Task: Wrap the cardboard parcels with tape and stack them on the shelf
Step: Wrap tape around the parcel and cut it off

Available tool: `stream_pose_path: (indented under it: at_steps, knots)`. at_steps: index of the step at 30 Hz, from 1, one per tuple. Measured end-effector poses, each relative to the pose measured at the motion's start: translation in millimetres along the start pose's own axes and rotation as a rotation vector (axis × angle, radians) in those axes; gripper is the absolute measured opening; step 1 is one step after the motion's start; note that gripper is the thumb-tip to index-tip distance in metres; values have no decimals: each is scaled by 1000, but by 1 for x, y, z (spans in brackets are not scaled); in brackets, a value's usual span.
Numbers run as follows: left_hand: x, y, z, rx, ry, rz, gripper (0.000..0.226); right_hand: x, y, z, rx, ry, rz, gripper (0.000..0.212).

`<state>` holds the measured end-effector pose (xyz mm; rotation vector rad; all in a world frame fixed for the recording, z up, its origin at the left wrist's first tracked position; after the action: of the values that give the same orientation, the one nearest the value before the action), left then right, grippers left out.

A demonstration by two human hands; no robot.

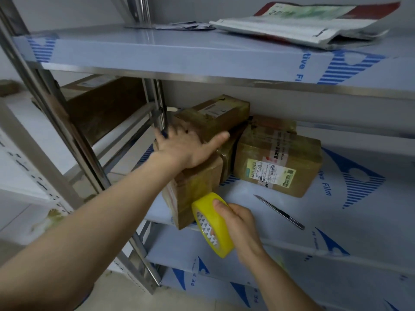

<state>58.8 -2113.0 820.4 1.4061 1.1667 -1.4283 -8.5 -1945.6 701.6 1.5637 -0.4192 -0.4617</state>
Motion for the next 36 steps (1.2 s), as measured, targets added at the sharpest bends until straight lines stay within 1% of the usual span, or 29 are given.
stream_pose_path:
  at_steps: [1,4,7,9,11,14,17,19,20,22,23,24,25,27,28,29,30,31,33,34,35,36]
  knots:
    - [9,-5,-8,17,21,22,124,0,0,1,5,-5,-4,47]
    - [16,-11,-13,62,21,0,113,0,0,3,33,-18,-9,44]
    - [14,-2,-6,21,56,-24,113,-1,-1,3,33,-13,-18,42]
    - [11,2,-3,8,-12,-17,110,0,0,2,32,-5,-27,43]
    - [3,2,2,18,-123,38,104,0,2,1,32,-16,-30,44]
    - [-9,3,16,33,-229,52,77,-2,5,0,24,-16,-64,45]
    - [-14,8,31,51,-292,-16,46,-1,9,-1,26,-8,-83,47]
    - [-17,10,37,76,-360,-39,34,0,10,-1,36,-10,-88,48]
    - [-19,9,39,80,-366,-56,31,-1,10,-1,41,-9,-88,48]
    - [-26,9,39,73,-298,-102,36,-2,11,-1,50,-8,-94,48]
    - [-30,10,37,67,-216,-135,48,-3,10,0,56,-9,-93,48]
    - [-33,10,34,55,-88,-162,68,-3,10,1,64,-12,-87,48]
    - [-35,10,28,60,72,-156,93,-4,9,2,73,-15,-82,47]
    - [-32,9,11,124,328,25,138,-3,10,3,88,-11,-81,46]
    - [-26,11,2,149,393,132,152,-1,11,3,93,-7,-77,45]
    - [-18,16,-5,154,423,210,157,1,13,2,102,-4,-64,44]
    - [-10,18,-10,152,416,239,153,2,14,1,117,-3,-40,41]
    - [-4,17,-13,162,373,225,142,3,17,1,132,7,-10,37]
    - [-6,17,-15,218,245,131,118,2,29,-3,140,55,35,26]
    - [-11,17,-16,242,222,68,110,0,38,-6,130,81,45,22]
    - [-17,19,-16,251,246,-15,105,-4,50,-9,111,112,51,19]
    - [-22,23,-16,241,305,-120,100,-8,64,-12,81,156,60,16]
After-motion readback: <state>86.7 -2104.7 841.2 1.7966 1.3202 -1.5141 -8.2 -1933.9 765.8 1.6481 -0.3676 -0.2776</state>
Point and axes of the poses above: each hand's wrist, its own z-axis towards the middle knuckle, its own x-axis out of the palm, y = z × x, the point moved 5 cm from there along z, towards the middle knuckle, and after that the axes turned 12 degrees about -x, right-handed, at the moved point
